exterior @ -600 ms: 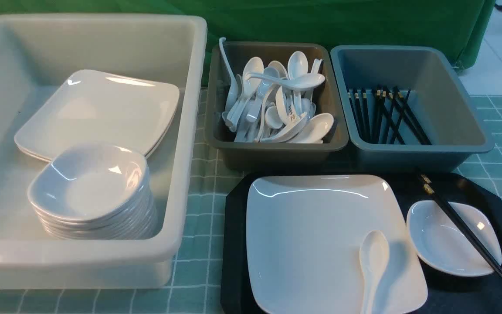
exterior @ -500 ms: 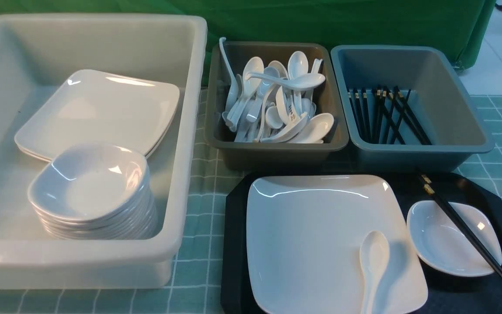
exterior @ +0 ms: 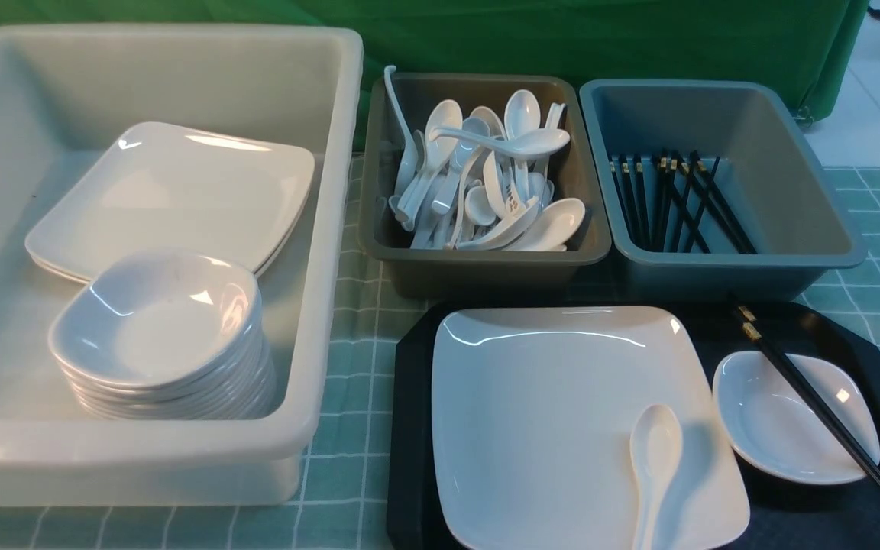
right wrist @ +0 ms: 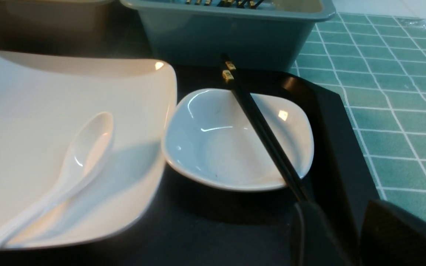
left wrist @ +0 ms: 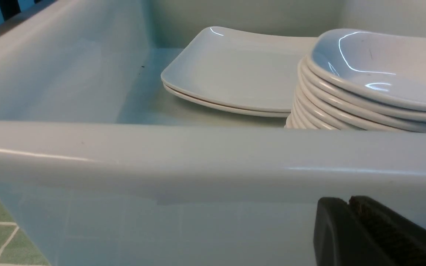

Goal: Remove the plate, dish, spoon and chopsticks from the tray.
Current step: Use the right arm to grab a pair of chopsticks from the plate

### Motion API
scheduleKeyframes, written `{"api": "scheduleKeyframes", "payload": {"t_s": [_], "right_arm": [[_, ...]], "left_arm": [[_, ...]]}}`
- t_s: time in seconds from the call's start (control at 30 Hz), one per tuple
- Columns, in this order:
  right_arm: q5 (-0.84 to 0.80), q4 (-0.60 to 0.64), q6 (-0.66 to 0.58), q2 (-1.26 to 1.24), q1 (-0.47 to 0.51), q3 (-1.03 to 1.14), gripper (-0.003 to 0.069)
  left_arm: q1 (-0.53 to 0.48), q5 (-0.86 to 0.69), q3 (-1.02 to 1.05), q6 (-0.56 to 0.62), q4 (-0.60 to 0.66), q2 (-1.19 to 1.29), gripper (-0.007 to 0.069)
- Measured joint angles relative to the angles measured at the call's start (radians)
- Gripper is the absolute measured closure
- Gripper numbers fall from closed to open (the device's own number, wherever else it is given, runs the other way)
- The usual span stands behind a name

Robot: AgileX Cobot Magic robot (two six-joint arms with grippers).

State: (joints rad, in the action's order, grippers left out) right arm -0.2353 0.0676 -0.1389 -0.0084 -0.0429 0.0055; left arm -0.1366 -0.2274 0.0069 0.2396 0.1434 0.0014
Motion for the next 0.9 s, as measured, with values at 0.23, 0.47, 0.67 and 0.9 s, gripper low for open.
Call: {"api": "scheduleKeyframes", "payload": {"t_s": [0.23,0.47,0.67,0.9], "right_arm": [[0.0,0.0,0.0,0.0,0.0,0.0,0.0417],[0.0,0.0,0.0,0.0,0.0,0.0,0.0417],[0.0,0.0,0.0,0.0,0.0,0.0,0.0417],[0.0,0.0,0.0,0.0,0.0,0.0,0.0417]], "left_arm": [[0.0,0.302,0.0,-0.184,0.242,0.0,0.0607],[0.0,0.431,-0.019,-0.453,0.272,0.0,0.0607],[0.0,0.053,-0.29,-0.406,0.039,0.187,0.0607],[0.189,-0.256,-0.551,-0.051,0.176,0.605,0.0607]]}}
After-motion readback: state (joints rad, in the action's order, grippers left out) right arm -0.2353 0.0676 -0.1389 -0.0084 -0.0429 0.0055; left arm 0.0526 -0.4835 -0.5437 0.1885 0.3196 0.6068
